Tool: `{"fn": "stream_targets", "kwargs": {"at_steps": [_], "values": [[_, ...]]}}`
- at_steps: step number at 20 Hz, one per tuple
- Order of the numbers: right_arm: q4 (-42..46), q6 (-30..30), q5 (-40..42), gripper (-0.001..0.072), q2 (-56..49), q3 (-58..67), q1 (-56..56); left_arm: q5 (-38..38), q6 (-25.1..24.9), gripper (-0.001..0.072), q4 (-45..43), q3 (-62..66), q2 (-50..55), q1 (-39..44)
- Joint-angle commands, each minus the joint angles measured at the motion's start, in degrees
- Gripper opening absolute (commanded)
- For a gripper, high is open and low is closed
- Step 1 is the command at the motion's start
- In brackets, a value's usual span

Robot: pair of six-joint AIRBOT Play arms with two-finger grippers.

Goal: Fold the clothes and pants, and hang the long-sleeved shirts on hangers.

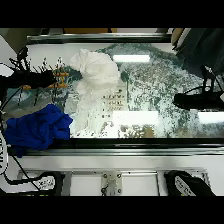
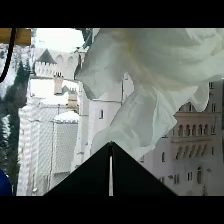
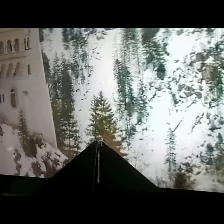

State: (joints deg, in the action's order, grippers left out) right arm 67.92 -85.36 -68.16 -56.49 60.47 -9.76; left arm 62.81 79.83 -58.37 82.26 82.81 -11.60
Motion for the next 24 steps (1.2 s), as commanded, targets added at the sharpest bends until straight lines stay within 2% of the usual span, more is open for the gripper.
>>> {"fn": "stream_targets", "kwargs": {"at_steps": [1,8,12,13,15,17,19,24], "values": [[0.0,0.0,0.0,0.0009,0.0,0.0,0.0,0.0,0.0,0.0010,0.0,0.0,0.0,0.0],[0.0,0.0,0.0,0.0009,0.0,0.0,0.0,-0.3,0.0,0.0010,0.0,0.0,0.0,0.0],[0.0,0.0,0.0,0.0010,0.0,0.0,0.0,3.7,2.0,0.0008,-2.2,0.0,-2.3,-1.9],[0.0,0.0,0.0,0.0010,0.0,0.0,0.0,4.4,2.2,0.0007,-7.0,-0.2,-4.7,-2.2],[0.0,0.0,0.0,0.0009,0.0,0.0,0.0,5.0,6.9,0.0008,-25.0,-3.8,-11.5,-2.1],[0.0,0.0,0.0,0.0009,0.0,0.0,0.0,7.4,8.5,0.0017,-38.9,-10.8,-17.4,-2.4],[0.0,0.0,0.0,0.0009,0.0,0.0,0.0,6.7,8.8,0.0713,-43.9,-19.1,-21.7,-3.9],[0.0,0.0,0.0,0.0010,0.0,0.0,0.0,-0.5,10.7,0.0709,-44.0,-34.7,-23.3,-10.6]]}}
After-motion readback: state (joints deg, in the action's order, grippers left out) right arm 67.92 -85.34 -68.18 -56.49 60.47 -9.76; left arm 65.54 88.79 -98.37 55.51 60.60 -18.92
